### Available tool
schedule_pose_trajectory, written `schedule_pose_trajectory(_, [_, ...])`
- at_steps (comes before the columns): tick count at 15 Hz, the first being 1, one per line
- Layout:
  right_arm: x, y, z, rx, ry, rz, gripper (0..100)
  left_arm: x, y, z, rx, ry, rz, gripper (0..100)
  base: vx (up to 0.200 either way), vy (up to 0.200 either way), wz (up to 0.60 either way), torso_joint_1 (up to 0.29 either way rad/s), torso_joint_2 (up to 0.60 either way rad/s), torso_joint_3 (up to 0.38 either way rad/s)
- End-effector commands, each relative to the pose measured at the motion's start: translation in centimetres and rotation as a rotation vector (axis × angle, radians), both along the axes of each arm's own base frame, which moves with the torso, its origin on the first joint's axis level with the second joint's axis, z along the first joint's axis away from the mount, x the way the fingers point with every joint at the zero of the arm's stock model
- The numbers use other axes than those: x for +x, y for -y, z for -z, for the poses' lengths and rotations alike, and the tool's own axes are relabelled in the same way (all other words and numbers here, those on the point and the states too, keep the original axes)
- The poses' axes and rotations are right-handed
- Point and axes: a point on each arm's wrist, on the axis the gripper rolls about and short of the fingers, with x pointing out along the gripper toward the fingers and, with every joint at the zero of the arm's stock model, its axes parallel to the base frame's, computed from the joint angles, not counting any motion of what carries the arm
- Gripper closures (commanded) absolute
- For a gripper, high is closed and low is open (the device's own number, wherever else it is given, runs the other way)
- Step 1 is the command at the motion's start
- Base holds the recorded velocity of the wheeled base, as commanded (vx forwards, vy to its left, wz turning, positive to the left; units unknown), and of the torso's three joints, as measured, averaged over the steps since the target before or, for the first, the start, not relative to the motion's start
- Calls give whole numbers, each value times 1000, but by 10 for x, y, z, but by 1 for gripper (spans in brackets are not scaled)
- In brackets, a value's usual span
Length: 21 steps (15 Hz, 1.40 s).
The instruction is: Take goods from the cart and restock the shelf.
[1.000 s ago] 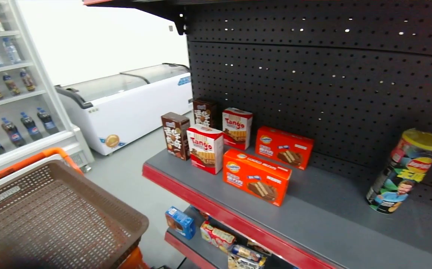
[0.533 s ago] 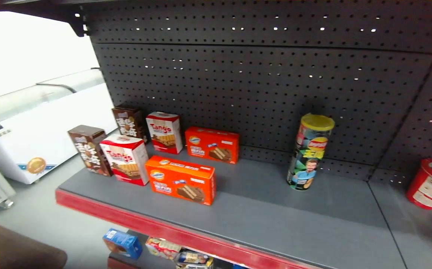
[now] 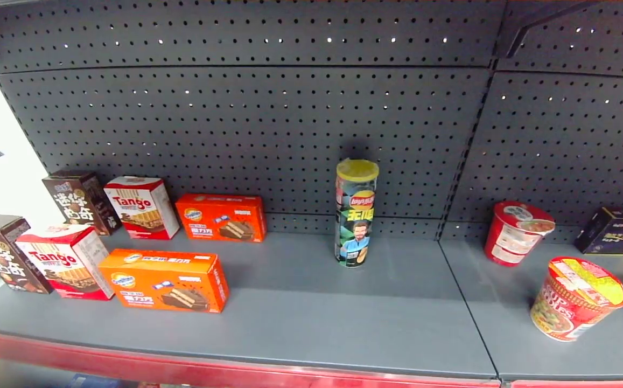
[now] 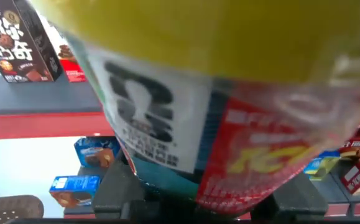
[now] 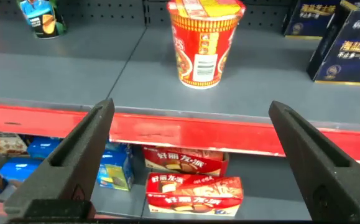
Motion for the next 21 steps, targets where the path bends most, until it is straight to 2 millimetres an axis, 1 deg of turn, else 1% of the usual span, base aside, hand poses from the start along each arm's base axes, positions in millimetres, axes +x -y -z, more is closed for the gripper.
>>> schedule_pose_trajectory(1, [0, 0, 0, 0, -1, 1, 0, 0, 0, 0, 0, -3, -1, 100, 0, 0, 0, 0, 0, 0])
schedule_pose_trajectory(4, [0, 0, 0, 0, -1, 1, 0, 1, 0, 0, 0, -6, -1, 100, 0, 0, -600, 1, 1, 2])
schedule_pose_trajectory(9, [0, 0, 0, 1, -1, 1, 0, 0, 0, -1, 0, 1, -4, 100, 0, 0, 0, 0, 0, 0])
schedule_pose_trajectory(11, [2, 0, 0, 1, -27, -13, 0, -3, 0, -2, -1, 24, -18, 100, 0, 0, 0, 0, 0, 0])
schedule_pose_trajectory(12, [2, 1, -1, 35, -21, 21, 0, -4, 0, -2, -1, 32, -25, 100, 0, 0, 0, 0, 0, 0])
schedule_pose_trajectory(13, [-4, 1, -46, 63, 71, -17, 0, -5, -1, -4, 0, 43, -64, 100, 0, 0, 0, 0, 0, 0])
schedule_pose_trajectory(14, [13, 1, -91, 55, -2, -150, 0, -5, -1, -4, 2, 38, -67, 100, 0, 0, 0, 0, 0, 0])
schedule_pose_trajectory(15, [16, 1, -100, 46, -4, -231, 0, -5, -1, -2, 7, 20, -67, 100, 0, 0, 0, 0, 0, 0])
schedule_pose_trajectory(16, [17, 1, -106, 38, -2, -265, 0, -5, -1, 0, 9, 8, -67, 100, 0, 0, 0, 0, 0, 0])
schedule_pose_trajectory(17, [25, -1, -126, 14, -59, -353, 0, -6, -1, 1, 8, 0, -74, 100, 0, 0, 0, 0, 0, 0])
schedule_pose_trajectory(18, [32, -5, -139, 5, -80, -437, 0, -6, -1, 1, 5, 2, -87, 100, 0, 0, 0, 0, 0, 0])
schedule_pose_trajectory(19, [37, -10, -146, 4, -96, -555, 0, -6, -1, 1, 5, -2, -87, 100, 0, 0, 0, 0, 0, 0])
schedule_pose_trajectory(21, [52, -20, -150, -8, -152, -635, 0, -5, -1, 3, 5, -9, -88, 100, 0, 0, 0, 0, 0, 0])
